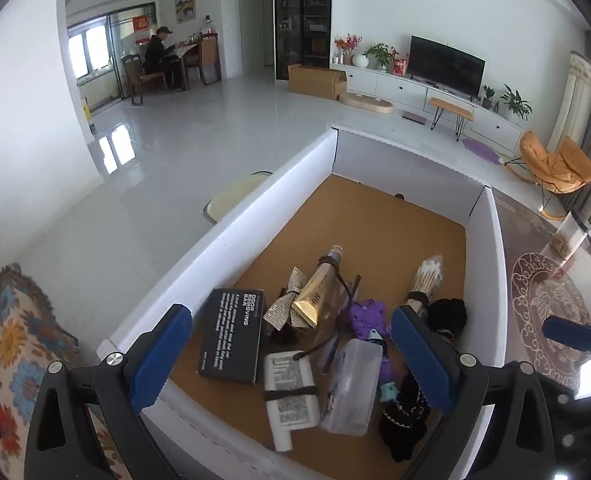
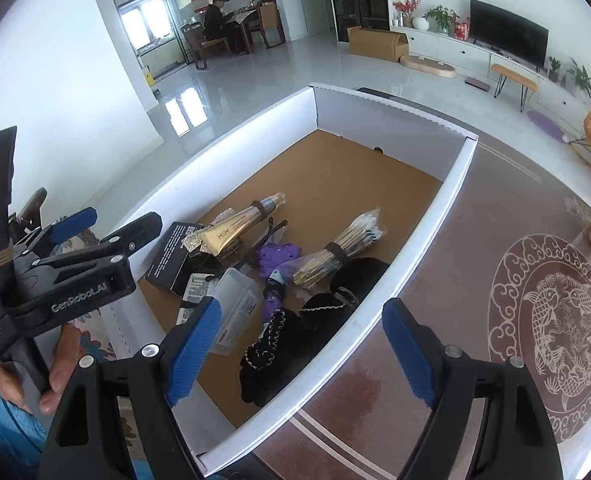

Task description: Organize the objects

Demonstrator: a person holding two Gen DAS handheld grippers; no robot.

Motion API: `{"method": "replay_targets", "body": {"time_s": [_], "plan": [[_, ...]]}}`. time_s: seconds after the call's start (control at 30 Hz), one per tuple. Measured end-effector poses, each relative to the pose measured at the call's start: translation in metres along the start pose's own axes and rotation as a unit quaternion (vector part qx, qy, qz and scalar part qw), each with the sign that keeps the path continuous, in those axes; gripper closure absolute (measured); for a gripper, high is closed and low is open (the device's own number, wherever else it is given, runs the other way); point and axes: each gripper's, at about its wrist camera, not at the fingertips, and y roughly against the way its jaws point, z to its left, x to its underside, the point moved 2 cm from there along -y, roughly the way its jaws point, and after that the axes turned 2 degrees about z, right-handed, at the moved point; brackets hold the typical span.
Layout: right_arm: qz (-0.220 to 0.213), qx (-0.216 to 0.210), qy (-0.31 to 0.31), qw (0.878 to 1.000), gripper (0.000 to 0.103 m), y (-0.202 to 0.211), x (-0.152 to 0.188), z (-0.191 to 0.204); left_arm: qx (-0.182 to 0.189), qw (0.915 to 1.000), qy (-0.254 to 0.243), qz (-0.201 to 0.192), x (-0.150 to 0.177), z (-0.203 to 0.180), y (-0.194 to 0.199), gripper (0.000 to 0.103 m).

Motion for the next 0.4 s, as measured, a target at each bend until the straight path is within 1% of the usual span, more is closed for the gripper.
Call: {"method": "replay_targets", "body": {"time_s": [0.07, 0.2, 0.27, 0.4], "plan": [[0.003, 0.001, 0.004, 1.000, 0.020, 0.0002, 0.0027, 0.0036, -0.005, 1.0000, -0.003, 0.002, 0.0018, -0.0010, -0.0013, 0.002], [0.006, 0.001, 0.006, 1.000, 0.020, -0.0004, 0.0057, 0.0071, 0.005, 0.9998, -0.003, 0.021, 0.0034, 0.0003, -0.0060, 0.002], [0.004, 0.002, 0.005, 1.000, 0.020, -0.0005, 0.0047, 0.0068, 0.000, 0.9999, 0.007, 0.014, 0.0039, 0.0030, -0.0056, 0.002], [-0.001, 0.001, 0.003, 1.000, 0.020, 0.0013, 0.0030, 0.0060, -0.024, 0.9997, -0.003, -0.005, 0.0051, 0.0011, -0.0021, 0.002]]}}
